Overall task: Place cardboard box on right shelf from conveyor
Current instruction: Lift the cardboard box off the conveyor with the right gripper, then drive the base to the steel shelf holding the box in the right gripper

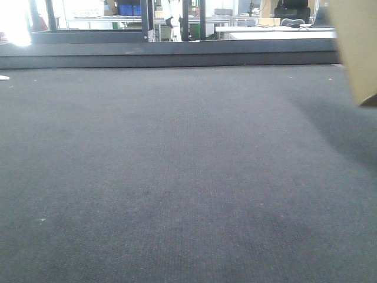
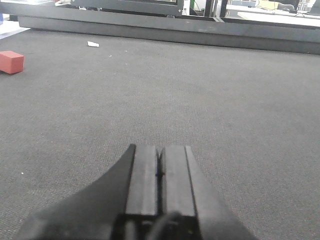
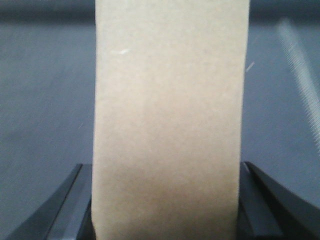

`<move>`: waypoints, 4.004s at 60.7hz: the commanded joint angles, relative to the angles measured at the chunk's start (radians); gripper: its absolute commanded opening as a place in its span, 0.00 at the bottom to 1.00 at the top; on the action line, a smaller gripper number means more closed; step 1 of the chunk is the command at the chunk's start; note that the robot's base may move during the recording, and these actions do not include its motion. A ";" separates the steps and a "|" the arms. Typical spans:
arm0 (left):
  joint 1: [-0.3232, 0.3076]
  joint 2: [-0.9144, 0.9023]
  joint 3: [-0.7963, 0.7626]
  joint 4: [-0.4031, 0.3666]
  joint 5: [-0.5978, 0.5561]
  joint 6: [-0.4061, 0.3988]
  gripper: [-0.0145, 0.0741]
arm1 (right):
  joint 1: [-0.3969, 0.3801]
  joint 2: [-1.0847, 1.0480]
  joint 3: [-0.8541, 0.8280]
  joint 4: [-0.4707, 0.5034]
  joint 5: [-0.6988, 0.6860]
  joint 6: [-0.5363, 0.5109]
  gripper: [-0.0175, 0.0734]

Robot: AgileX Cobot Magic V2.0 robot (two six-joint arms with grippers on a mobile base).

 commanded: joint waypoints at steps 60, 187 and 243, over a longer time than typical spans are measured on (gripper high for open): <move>0.001 -0.011 -0.003 -0.005 -0.082 -0.003 0.03 | -0.030 -0.496 0.357 0.008 -0.314 -0.032 0.25; 0.001 -0.010 -0.003 -0.005 -0.082 -0.003 0.03 | -0.030 -0.496 0.357 0.008 -0.314 -0.032 0.25; 0.001 -0.010 -0.003 -0.005 -0.082 -0.003 0.03 | -0.030 -0.496 0.357 0.008 -0.314 -0.032 0.25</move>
